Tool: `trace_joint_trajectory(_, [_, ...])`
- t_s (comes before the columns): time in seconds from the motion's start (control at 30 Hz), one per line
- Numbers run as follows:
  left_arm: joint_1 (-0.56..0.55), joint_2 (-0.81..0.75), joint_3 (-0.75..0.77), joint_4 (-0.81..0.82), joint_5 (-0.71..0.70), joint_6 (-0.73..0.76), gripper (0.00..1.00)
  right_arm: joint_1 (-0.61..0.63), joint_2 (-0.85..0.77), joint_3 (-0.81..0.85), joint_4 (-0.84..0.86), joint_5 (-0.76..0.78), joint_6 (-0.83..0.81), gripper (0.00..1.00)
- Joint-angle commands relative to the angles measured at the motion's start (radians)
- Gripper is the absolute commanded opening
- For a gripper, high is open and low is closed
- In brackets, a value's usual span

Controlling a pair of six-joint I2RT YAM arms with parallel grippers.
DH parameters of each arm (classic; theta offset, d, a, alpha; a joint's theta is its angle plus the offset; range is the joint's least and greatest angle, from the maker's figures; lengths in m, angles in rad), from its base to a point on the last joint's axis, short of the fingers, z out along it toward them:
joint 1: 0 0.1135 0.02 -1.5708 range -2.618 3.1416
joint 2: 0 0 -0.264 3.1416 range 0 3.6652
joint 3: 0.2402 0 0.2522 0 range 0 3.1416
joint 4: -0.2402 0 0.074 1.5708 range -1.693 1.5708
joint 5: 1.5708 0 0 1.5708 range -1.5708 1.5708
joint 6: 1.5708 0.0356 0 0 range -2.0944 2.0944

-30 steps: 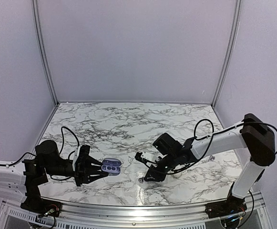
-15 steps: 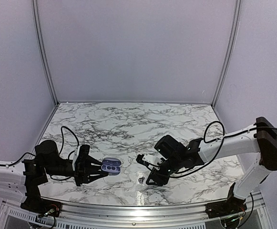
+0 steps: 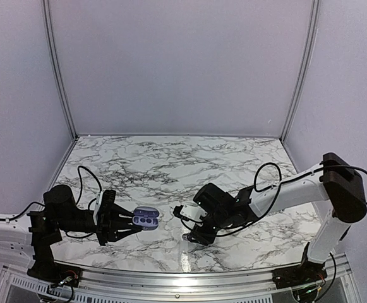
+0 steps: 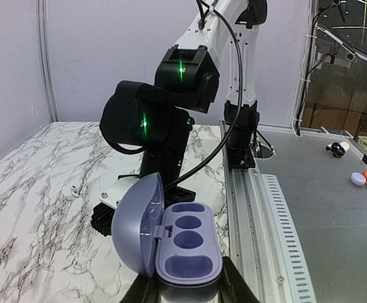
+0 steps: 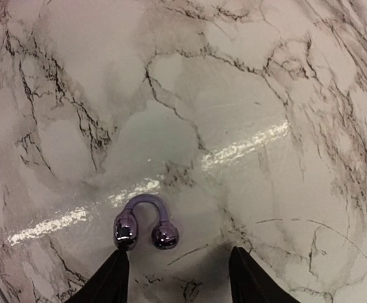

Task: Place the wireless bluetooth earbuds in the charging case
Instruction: Adjust the left earbud at the center of the board.

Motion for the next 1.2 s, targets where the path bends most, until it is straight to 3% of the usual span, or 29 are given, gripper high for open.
trace_joint_trajectory(0.0, [-0.004,-0.004,0.014,0.001,0.002,-0.001,0.05,0.005,0.045,0.052,0.035,0.045,-0.015,0.56])
trace_joint_trajectory(0.43, [-0.004,-0.013,0.013,0.001,-0.012,-0.003,0.05,-0.027,0.164,0.158,0.052,0.035,0.018,0.51])
trace_joint_trajectory(0.83, [-0.004,-0.008,0.014,0.001,-0.012,-0.001,0.05,-0.117,0.005,0.08,0.134,-0.268,0.062,0.52])
trace_joint_trajectory(1.17, [-0.004,-0.008,0.015,0.002,-0.013,0.002,0.05,-0.151,0.034,0.057,0.081,-0.137,0.11,0.42])
